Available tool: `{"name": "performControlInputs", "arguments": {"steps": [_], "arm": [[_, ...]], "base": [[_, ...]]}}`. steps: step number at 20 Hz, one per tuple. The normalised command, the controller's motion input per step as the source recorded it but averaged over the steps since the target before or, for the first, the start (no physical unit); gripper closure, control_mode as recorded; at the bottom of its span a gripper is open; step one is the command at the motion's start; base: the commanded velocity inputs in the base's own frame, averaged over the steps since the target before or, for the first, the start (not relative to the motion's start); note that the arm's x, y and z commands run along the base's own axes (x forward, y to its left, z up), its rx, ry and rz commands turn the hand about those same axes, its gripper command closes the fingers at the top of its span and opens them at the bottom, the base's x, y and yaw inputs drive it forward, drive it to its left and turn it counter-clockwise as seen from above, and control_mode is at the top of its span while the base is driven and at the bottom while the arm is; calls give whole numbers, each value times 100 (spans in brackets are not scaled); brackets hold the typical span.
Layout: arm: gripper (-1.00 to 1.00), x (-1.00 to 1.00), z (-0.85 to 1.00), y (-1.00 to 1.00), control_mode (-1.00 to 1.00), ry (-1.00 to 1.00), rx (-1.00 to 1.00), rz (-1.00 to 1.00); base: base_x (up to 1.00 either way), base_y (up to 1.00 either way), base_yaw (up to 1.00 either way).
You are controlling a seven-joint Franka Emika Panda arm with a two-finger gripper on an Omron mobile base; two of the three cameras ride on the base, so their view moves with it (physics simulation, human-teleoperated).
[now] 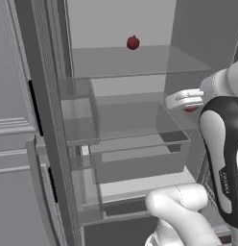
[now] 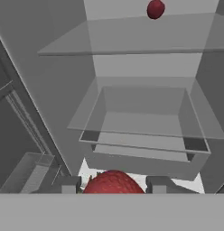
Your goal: Take the strawberry from the fridge and place it on top of the pancake, located on the dining counter.
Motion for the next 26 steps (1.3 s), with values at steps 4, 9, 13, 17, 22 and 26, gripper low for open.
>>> {"name": "performControlInputs", "arguments": {"steps": [4, 9, 13, 17, 22, 26], "arm": [[100, 0, 0, 0, 100, 0, 0, 0], [100, 0, 0, 0, 100, 0, 0, 0], [100, 0, 0, 0, 100, 0, 0, 0], [100, 0, 0, 0, 100, 0, 0, 0], [100, 0, 0, 0, 100, 0, 0, 0], [100, 0, 0, 0, 100, 0, 0, 0]], "base": [[-100, 0, 0], [-100, 0, 0], [-100, 0, 0], [-100, 0, 0], [-100, 0, 0], [-100, 0, 0]]}}
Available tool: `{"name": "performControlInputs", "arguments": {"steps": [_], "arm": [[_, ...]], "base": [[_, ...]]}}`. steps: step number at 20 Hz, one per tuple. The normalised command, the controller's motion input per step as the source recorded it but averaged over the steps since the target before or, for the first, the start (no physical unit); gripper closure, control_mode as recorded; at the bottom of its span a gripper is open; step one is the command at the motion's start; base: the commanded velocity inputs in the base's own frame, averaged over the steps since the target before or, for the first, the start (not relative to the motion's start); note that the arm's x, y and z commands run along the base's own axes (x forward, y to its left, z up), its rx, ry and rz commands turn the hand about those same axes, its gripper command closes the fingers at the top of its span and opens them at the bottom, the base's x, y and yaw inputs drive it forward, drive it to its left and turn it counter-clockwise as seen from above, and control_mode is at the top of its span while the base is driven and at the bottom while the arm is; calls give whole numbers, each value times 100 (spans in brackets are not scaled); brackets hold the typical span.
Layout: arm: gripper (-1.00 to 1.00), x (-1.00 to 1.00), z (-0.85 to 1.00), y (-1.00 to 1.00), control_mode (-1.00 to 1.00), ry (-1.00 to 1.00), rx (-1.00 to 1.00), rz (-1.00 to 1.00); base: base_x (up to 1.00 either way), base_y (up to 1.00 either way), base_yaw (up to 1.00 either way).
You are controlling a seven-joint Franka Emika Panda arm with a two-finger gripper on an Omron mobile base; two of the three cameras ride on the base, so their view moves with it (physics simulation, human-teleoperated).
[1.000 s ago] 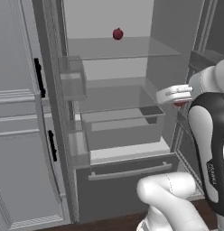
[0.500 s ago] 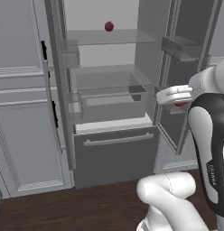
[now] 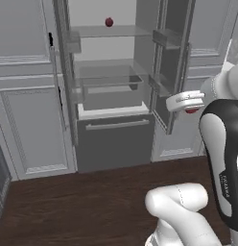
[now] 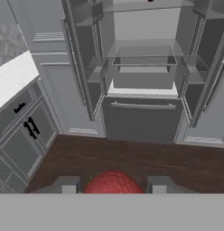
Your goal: Take the strawberry from the fridge and place it on top of the pancake, located on the dining counter.
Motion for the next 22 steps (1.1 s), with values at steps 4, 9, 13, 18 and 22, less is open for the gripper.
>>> {"name": "performControlInputs", "arguments": {"steps": [4, 9, 13, 18, 22], "arm": [[100, 0, 0, 0, 100, 0, 0, 0], [100, 0, 0, 0, 100, 0, 0, 0], [100, 0, 0, 0, 100, 0, 0, 0], [100, 0, 0, 0, 100, 0, 0, 0], [100, 0, 0, 0, 100, 0, 0, 0]], "base": [[-100, 0, 0], [-100, 0, 0], [-100, 0, 0], [-100, 0, 0], [-100, 2, 0]]}}
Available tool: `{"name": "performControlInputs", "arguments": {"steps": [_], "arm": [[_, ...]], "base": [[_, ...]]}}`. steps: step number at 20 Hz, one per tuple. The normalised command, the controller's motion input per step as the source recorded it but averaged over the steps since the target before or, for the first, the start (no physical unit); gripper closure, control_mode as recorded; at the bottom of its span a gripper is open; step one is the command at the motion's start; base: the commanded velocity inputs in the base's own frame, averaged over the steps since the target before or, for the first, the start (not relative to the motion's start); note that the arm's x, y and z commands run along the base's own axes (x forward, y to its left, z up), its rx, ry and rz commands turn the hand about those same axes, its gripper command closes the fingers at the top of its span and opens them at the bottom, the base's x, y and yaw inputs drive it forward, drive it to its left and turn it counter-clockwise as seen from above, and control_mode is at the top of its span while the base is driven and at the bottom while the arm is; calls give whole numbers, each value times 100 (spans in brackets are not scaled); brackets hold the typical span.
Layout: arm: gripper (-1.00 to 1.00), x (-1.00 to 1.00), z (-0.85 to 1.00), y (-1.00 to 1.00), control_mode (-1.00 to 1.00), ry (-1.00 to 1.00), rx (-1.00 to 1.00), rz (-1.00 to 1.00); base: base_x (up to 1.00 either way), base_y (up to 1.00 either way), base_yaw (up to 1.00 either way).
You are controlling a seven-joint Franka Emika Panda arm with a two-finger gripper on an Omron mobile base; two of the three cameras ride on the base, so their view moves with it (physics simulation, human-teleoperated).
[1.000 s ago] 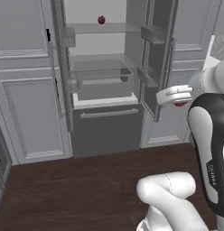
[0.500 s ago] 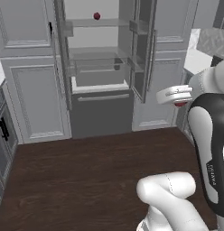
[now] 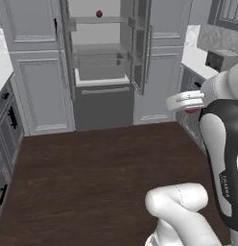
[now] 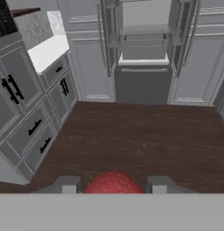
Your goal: Take the strawberry from the fridge and place it on top of the pancake, located on the dining counter.
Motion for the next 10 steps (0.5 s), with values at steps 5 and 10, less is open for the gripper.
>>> {"name": "performControlInputs", "arguments": {"steps": [5, 10], "arm": [[100, 0, 0, 0, 100, 0, 0, 0], [100, 0, 0, 0, 100, 0, 0, 0]], "base": [[-99, 45, 22], [-65, 85, 37]]}}
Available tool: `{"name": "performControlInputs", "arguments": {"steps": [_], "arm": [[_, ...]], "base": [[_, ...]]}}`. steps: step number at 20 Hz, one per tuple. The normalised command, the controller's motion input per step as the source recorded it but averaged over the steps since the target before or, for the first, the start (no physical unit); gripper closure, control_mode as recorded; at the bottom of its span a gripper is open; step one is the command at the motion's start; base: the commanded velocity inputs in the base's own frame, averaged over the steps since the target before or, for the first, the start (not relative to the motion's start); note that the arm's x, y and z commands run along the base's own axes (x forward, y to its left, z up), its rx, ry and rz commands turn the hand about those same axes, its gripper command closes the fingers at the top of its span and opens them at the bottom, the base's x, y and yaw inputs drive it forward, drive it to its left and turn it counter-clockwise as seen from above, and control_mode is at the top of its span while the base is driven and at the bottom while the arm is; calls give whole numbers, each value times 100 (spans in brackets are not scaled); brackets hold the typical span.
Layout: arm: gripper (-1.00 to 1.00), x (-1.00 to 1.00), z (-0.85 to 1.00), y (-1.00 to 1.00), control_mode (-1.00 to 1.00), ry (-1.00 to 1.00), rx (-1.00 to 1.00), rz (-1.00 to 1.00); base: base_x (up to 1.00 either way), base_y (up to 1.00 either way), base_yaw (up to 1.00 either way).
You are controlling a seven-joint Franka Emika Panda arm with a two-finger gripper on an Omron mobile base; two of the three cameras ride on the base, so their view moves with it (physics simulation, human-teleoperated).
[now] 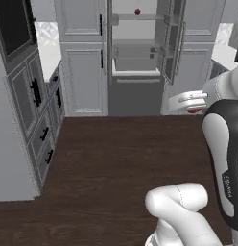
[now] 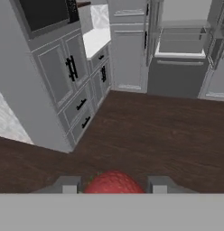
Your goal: Take the strawberry from the fridge and place it on top of the pancake, located on the dining counter.
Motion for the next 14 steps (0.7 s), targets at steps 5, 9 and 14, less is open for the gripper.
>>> {"name": "performControlInputs", "arguments": {"steps": [5, 9, 14], "arm": [[100, 0, 0, 0, 100, 0, 0, 0], [100, 0, 0, 0, 100, 0, 0, 0], [100, 0, 0, 0, 100, 0, 0, 0]], "base": [[-18, 70, 39], [4, 42, 40], [30, 37, 46]]}}
